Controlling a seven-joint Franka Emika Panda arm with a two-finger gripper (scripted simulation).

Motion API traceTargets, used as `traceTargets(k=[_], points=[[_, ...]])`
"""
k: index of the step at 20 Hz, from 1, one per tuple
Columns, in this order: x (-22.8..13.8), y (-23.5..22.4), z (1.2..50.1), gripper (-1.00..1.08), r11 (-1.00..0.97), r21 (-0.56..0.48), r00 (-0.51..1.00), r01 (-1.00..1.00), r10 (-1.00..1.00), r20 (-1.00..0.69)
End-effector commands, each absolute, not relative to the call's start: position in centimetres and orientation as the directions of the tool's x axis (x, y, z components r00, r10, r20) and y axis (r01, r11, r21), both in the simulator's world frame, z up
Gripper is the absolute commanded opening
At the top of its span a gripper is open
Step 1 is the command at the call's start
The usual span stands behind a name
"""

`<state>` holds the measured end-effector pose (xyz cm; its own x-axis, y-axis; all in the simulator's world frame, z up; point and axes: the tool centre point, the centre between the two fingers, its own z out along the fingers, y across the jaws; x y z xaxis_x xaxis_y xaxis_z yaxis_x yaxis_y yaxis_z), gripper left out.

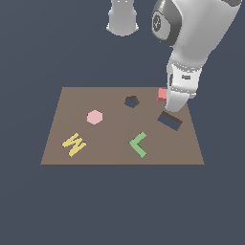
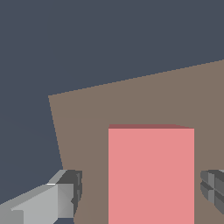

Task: Insert a designated object into the corresponding slot on a board.

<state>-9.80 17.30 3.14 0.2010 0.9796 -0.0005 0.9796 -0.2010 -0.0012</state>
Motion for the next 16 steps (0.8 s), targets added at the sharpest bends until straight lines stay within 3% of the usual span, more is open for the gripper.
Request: traceTargets(k=[1, 16], points=[[-9.77, 17.29, 2.99, -1.00, -0.201, 0.000, 0.201, 0.980, 0.980, 0.000], [-9.76, 17.30, 3.33, -1.00, -0.201, 0.000, 0.201, 0.980, 0.980, 0.000]])
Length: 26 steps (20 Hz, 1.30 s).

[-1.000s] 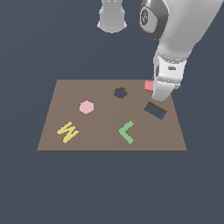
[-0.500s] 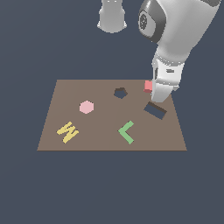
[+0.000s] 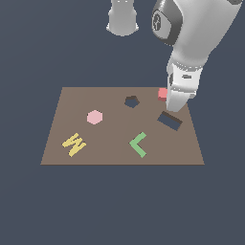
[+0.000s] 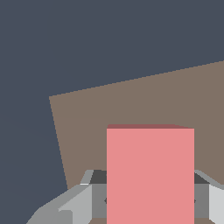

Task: Insert a designated object into the corresponding slot on a board.

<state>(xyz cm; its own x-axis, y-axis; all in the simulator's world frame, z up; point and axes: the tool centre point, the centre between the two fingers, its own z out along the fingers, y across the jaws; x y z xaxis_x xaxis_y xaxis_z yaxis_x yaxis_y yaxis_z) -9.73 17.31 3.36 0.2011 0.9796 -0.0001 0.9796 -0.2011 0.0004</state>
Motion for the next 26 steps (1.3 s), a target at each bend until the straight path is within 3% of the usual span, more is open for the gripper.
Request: traceTargets(k=[1, 9, 26], points=[[-9.7, 17.3, 3.3, -1.00, -0.202, 0.000, 0.202, 0.979, 0.979, 0.000], [-8.2, 17.5, 3.4, -1.00, -0.266, -0.001, 0.266, 0.964, 0.964, 0.000], [-0.4, 16.9, 4.0, -1.00, -0.554, -0.001, 0.554, 0.832, 0.832, 0.000]])
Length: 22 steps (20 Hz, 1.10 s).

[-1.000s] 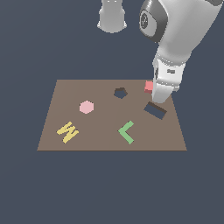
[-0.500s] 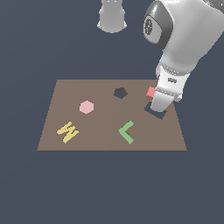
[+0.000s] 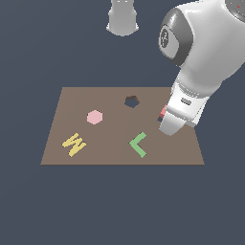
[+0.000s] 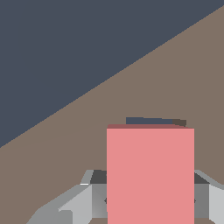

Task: Insert a designated object into the corresponding slot on a board.

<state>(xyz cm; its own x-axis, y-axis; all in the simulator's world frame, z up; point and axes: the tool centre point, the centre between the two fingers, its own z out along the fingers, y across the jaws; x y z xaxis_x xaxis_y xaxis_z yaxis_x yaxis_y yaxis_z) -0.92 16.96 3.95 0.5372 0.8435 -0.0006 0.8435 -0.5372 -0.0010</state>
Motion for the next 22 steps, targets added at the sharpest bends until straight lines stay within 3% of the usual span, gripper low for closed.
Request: traceTargets(k=[1, 17, 18, 22], points=[[-0.2, 16.8, 4.0, -1.00, -0.562, -0.001, 0.562, 0.827, 0.827, 0.000], [0.3, 16.5, 3.1, -1.00, -0.579, 0.000, 0.579, 0.816, 0.816, -0.001], [0.3, 16.5, 3.1, 1.00, -0.579, 0.000, 0.579, 0.816, 0.816, -0.001], [0.3, 16.5, 3.1, 1.00, -0.579, 0.000, 0.579, 0.816, 0.816, -0.001]])
